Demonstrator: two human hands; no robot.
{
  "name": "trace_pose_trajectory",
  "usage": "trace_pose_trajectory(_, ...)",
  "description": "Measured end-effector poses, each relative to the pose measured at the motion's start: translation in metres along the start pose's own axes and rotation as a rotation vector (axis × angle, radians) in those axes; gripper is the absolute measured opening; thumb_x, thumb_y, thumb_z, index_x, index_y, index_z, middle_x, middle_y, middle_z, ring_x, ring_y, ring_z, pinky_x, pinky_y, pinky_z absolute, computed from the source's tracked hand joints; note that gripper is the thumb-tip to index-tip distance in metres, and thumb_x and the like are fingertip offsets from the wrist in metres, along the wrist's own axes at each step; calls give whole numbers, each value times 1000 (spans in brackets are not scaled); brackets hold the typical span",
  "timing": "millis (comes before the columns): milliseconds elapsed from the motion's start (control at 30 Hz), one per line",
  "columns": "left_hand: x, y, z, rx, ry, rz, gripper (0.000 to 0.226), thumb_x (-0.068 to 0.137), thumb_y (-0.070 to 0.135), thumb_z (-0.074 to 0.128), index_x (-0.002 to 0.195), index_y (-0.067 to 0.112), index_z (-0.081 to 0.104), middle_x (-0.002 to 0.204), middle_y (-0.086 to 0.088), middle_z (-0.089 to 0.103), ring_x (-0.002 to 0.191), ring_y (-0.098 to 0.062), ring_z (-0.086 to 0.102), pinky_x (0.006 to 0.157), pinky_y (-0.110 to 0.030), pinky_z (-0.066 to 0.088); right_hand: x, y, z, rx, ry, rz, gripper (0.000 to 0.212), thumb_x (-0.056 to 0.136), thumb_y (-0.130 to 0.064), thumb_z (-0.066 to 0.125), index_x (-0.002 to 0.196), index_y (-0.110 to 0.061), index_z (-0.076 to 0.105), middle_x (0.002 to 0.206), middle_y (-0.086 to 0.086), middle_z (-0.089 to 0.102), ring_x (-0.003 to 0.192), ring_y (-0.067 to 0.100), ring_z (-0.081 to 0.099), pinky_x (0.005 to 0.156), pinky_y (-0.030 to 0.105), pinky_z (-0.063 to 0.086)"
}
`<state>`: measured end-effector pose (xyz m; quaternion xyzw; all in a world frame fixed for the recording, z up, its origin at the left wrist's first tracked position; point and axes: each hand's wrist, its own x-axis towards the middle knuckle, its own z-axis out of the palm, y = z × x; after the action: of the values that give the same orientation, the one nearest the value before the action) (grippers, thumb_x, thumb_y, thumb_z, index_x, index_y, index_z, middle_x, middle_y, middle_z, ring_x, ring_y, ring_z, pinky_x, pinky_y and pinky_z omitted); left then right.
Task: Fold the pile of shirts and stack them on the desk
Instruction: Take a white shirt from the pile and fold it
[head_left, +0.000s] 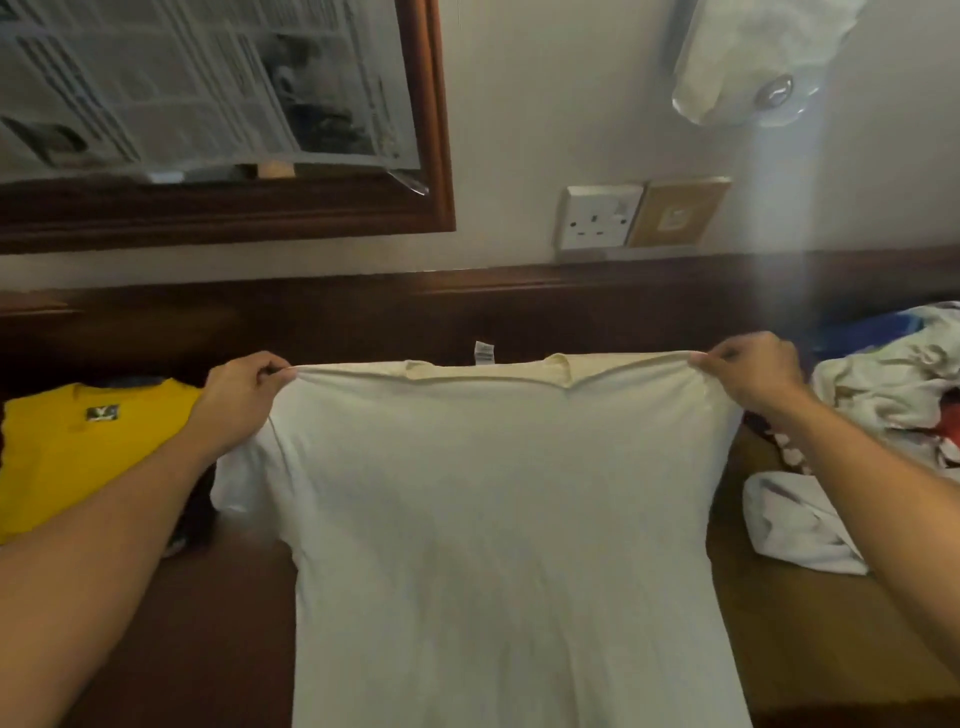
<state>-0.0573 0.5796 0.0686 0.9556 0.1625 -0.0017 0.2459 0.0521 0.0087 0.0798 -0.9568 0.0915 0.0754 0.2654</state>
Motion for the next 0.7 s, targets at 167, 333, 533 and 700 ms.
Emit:
trace_pose_trajectory(167, 64, -12, 60, 70, -110, -91, 26, 101, 33, 61, 108, 11, 74, 100, -11, 73, 96, -28, 66, 83, -35, 46, 80, 13, 52, -96, -141, 62, 28, 93, -39, 70, 93, -11, 75, 97, 9, 69, 86, 22, 59, 77, 33, 44)
trace_pose_trajectory(333, 95, -36, 120, 175, -188, -142, 23, 97, 37, 65, 104, 17, 75, 104, -13, 75, 102, -37, 67, 88, -41, 51, 120, 36, 112, -216, -210, 98, 32, 94, -39, 70, 97, -9, 78, 104, 14, 72, 100, 33, 66, 79, 30, 44)
trace_pose_trajectory(533, 74, -27, 167, 314, 122, -105, 20, 93, 32, 70, 106, 16, 69, 113, -20, 58, 106, -44, 52, 91, -52, 41, 114, 51, 152, -464, -2, -65, 29, 89, -46, 58, 87, -19, 70, 99, 16, 70, 92, 37, 62, 89, 45, 43)
trace_pose_trajectory(700, 30, 12, 200, 183, 178, 289, 21, 94, 27, 59, 106, 18, 74, 124, -11, 58, 113, -37, 52, 98, -51, 34, 61, 13, 167, -455, 128, -482, 29, 90, -27, 46, 93, -13, 71, 97, 13, 67, 93, 36, 56, 80, 45, 40)
